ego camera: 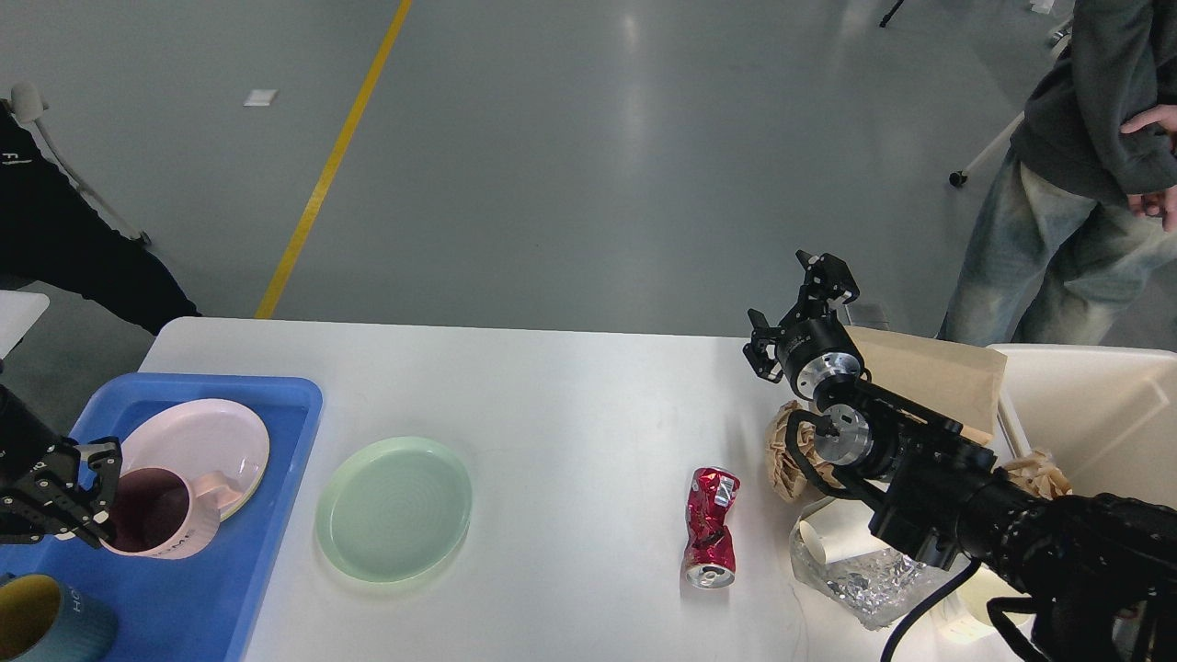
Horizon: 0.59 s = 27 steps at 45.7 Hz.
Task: Tidy desktop
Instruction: 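Grasp the pink mug and set it inside the blue tray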
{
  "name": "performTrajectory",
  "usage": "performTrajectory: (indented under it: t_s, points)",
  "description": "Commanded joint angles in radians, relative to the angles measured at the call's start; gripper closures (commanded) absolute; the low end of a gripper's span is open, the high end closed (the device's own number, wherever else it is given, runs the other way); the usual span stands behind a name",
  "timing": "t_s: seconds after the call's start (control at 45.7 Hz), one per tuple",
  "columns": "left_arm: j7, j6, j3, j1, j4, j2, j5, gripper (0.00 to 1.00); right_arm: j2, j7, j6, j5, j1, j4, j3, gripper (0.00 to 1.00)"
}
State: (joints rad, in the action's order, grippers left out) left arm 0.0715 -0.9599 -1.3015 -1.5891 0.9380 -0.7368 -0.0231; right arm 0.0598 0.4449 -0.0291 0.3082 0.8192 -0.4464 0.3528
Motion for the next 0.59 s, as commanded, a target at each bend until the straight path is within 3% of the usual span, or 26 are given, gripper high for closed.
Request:
performTrajectory:
  t_s: [0.0, 0.569]
  points:
    - [-0.005, 0.000, 0.002, 0.052, -0.016, 0.000, -0.001, 1.00, 0.000, 0.000, 0.000, 0.000, 0.000, 0.000, 0.000, 0.00]
    - [-0.001, 0.000, 0.084, 0.204, -0.071, 0.000, -0.001, 1.00, 0.000, 0.000, 0.000, 0.000, 0.000, 0.000, 0.000, 0.00]
